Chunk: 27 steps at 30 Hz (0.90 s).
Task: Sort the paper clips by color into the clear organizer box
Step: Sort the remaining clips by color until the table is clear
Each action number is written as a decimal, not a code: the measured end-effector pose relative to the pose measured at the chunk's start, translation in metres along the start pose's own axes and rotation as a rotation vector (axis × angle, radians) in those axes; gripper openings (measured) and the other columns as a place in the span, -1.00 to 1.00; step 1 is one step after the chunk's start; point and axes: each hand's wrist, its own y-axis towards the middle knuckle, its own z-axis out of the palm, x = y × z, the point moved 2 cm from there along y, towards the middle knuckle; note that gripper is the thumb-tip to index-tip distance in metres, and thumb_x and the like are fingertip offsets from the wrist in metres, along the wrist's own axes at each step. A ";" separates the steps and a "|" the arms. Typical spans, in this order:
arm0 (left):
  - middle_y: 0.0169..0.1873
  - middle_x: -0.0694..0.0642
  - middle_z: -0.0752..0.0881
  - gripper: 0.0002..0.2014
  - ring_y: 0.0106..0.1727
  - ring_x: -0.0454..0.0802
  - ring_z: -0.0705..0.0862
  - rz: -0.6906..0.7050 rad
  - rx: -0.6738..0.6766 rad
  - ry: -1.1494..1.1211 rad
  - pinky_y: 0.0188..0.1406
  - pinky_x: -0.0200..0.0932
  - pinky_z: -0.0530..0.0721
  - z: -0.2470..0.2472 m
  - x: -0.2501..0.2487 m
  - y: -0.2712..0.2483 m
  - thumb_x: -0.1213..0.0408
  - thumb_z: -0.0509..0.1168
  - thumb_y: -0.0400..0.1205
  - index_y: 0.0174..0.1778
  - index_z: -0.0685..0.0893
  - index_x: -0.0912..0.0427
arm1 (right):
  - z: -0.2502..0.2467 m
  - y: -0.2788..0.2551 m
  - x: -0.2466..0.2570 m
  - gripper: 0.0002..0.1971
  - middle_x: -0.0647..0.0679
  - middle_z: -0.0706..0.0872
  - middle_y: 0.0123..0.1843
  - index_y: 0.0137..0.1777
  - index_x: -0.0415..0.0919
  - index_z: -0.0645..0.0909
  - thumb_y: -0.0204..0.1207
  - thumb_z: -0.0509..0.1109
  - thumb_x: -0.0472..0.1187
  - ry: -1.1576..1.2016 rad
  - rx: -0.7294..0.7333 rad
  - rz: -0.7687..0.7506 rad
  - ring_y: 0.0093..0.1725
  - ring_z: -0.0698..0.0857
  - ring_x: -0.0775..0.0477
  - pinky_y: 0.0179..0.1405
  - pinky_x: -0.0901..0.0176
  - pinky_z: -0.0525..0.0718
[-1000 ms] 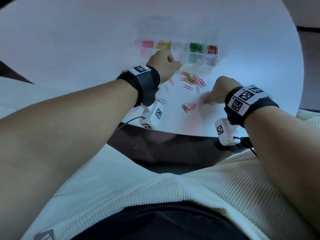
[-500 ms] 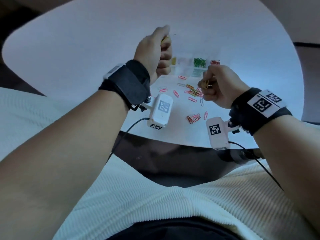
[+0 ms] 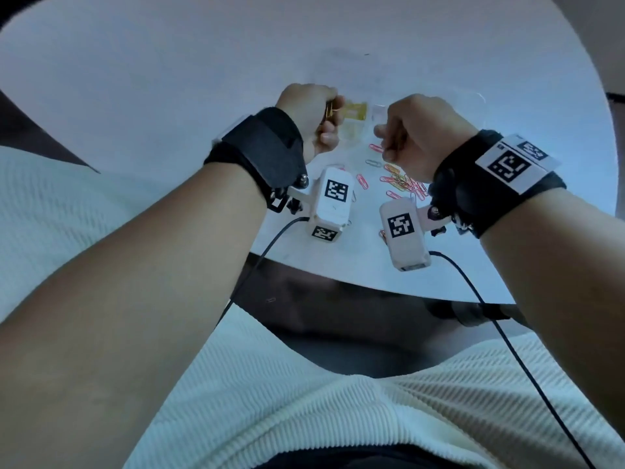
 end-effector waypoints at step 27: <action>0.67 0.33 -0.01 -0.27 0.69 0.17 0.06 0.021 0.195 -0.275 0.61 -0.01 0.18 0.030 0.004 0.005 0.09 0.14 0.74 0.68 -0.06 0.37 | -0.065 -0.010 -0.016 -0.91 -0.20 0.73 0.07 -0.01 -0.19 0.56 0.57 0.23 -0.28 0.310 0.002 -0.042 0.10 0.75 -0.14 0.21 0.16 0.70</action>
